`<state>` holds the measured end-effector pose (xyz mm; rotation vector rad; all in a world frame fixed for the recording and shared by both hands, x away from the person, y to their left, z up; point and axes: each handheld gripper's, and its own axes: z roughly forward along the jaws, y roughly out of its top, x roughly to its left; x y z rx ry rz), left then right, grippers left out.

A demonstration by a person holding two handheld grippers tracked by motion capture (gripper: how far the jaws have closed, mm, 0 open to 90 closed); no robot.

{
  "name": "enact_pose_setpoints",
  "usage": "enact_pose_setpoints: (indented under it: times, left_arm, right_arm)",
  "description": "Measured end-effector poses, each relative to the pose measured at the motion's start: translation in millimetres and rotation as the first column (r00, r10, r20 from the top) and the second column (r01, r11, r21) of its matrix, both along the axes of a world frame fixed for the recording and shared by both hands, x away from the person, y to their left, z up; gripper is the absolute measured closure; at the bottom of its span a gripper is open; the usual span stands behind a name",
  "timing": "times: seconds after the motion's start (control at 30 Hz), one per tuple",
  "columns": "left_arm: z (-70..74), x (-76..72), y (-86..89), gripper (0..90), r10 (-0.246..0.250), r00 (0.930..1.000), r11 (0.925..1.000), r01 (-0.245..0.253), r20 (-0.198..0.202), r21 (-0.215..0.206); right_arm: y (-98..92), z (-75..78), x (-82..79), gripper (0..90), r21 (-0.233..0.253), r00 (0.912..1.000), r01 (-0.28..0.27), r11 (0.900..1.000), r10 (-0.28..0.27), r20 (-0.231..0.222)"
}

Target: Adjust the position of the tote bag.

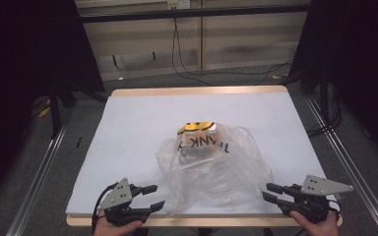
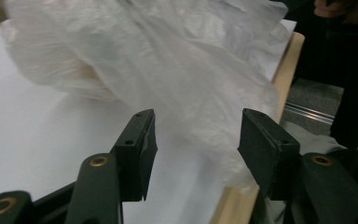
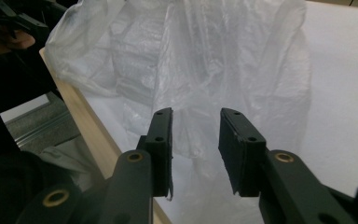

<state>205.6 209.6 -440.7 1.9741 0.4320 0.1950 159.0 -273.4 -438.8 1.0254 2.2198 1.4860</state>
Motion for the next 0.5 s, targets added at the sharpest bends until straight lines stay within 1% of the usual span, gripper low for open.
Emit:
enact_pose_setpoints:
  times: [0.07,0.1,0.17,0.27,0.3,0.33,0.4,0.43,0.5]
  left_arm:
    - [0.1,-4.7,-5.5,45.4,-0.021,0.9998,0.9998,0.021,-0.001,0.006]
    - [-0.1,-5.2,-7.0,45.9,-0.035,0.9994,0.9993,0.035,0.005,0.012]
    - [-0.6,-6.7,-11.2,51.9,-0.052,0.9986,0.9985,0.052,0.007,0.017]
    - [-1.6,-6.6,-15.2,55.5,-0.083,0.9965,0.9962,0.083,0.011,0.028]
    - [-2.0,-6.6,-16.1,55.5,-0.089,0.9960,0.9957,0.089,0.013,0.027]
    - [-2.0,-7.1,-16.5,54.8,-0.089,0.9960,0.9956,0.089,0.006,0.029]
    - [-2.2,-7.9,-17.5,51.7,-0.084,0.9964,0.9961,0.084,-0.004,0.025]
    - [-2.5,-7.9,-18.3,51.4,-0.092,0.9958,0.9956,0.092,0.000,0.020]
    - [-2.5,-8.0,-19.0,49.8,-0.100,0.9950,0.9946,0.100,-0.001,0.027]
  right_arm:
    - [2.1,-1.2,0.2,62.3,-0.014,0.9999,-0.013,1.000,0.013,-0.008]
    - [2.8,-1.8,0.6,61.5,-0.019,0.9998,-0.015,1.000,0.015,-0.009]
    - [3.6,-2.7,0.9,60.4,-0.025,0.9995,-0.026,0.999,0.025,-0.018]
    - [5.4,-4.5,1.7,60.8,-0.047,0.9993,-0.031,0.998,0.029,-0.025]
    - [6.0,-4.9,2.1,60.4,-0.051,0.9990,-0.037,0.998,0.036,-0.028]
    - [6.5,-5.2,2.4,60.2,-0.057,0.9990,-0.037,0.998,0.035,-0.027]
    - [7.7,-6.0,2.2,60.0,-0.066,0.9983,-0.053,0.996,0.051,-0.029]
    - [8.8,-6.2,2.0,59.4,-0.073,0.9978,-0.059,0.996,0.057,-0.033]
    - [10.1,-6.7,2.3,59.0,-0.079,0.9973,-0.069,0.994,0.067,-0.032]
